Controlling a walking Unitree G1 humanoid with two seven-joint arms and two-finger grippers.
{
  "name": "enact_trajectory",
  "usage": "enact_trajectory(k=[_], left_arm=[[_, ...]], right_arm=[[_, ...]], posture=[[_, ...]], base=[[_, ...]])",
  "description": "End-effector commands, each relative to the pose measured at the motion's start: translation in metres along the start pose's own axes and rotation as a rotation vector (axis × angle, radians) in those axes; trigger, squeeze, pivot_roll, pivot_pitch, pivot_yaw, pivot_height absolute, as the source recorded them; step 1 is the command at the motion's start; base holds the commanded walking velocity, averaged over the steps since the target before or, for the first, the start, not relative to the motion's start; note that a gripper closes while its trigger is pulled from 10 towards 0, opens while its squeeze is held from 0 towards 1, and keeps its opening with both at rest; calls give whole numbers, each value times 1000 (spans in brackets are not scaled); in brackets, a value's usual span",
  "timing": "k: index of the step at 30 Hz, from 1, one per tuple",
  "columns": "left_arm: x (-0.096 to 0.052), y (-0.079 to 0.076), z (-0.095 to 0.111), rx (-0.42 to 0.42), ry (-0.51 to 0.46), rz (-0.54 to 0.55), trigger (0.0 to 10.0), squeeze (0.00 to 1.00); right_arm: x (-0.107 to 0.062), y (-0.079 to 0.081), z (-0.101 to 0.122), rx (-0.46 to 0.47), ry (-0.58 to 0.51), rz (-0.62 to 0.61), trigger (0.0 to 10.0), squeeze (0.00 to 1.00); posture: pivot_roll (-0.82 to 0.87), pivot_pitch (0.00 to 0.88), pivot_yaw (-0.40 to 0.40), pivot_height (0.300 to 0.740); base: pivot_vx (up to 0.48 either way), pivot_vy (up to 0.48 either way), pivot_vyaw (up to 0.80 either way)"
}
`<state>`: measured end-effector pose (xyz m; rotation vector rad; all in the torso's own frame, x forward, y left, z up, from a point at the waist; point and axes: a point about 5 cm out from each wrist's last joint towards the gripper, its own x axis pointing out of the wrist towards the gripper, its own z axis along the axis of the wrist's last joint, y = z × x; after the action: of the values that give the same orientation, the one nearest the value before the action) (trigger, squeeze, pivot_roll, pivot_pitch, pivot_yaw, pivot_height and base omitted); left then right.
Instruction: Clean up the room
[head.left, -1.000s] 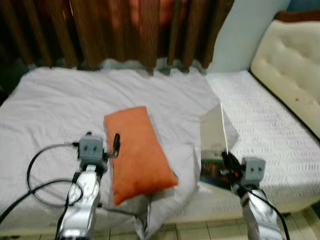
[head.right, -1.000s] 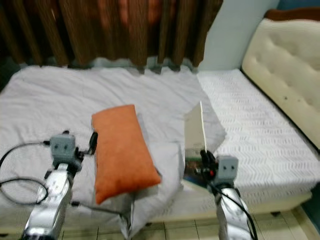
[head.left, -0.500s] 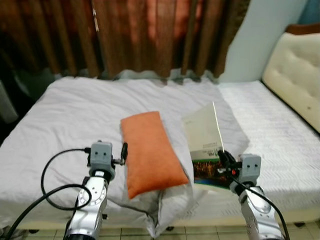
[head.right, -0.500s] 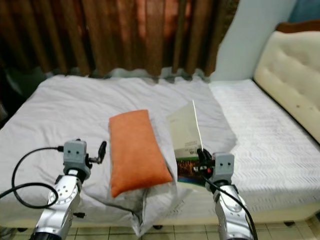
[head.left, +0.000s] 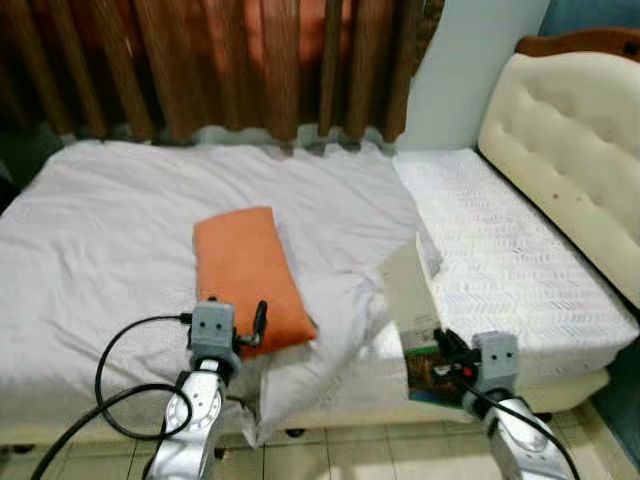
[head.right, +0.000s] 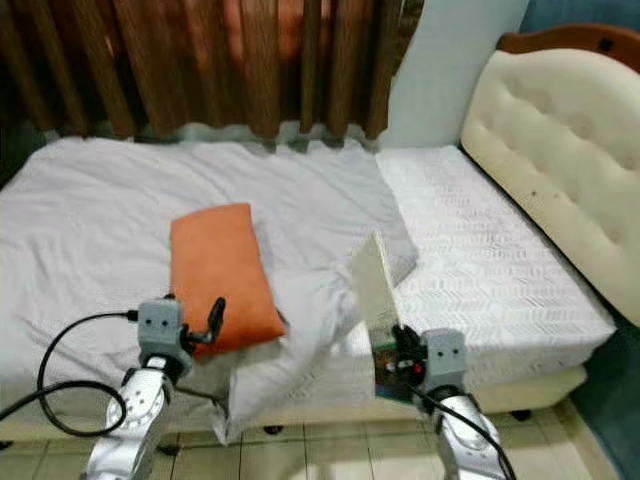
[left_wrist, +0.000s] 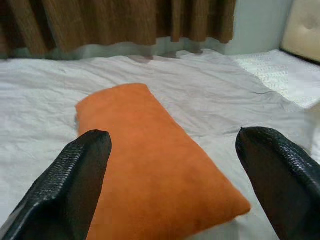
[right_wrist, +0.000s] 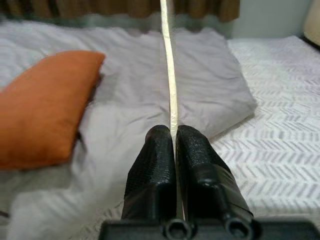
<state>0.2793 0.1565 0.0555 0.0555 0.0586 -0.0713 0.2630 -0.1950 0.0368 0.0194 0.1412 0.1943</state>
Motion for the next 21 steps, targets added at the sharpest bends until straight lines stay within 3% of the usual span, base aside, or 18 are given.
enact_trajectory(k=[1,7,16,21], left_arm=[[5,-6,4,-6,-16,-11,10000,0],[6,1,6,10,-16,-4,10000,0],[7,-2,4,27,-2,-34,10000,0],[10,0,6,28,-8,-31,10000,0]], right_arm=[[5,-6,16,-23,-62,-2,0,0],[5,-5,15,-9,-56,-16,0,0],[5,-7,12,-1,-41,-29,0,0],[7,-5,12,-3,-45,-24,0,0]], posture=[[-64,0,-34,740],[-60,0,-14,740],[-51,0,-2,740],[-49,0,1,740]], base=[[0,-472,0],[0,-469,0],[0,-469,532],[0,-469,0]])
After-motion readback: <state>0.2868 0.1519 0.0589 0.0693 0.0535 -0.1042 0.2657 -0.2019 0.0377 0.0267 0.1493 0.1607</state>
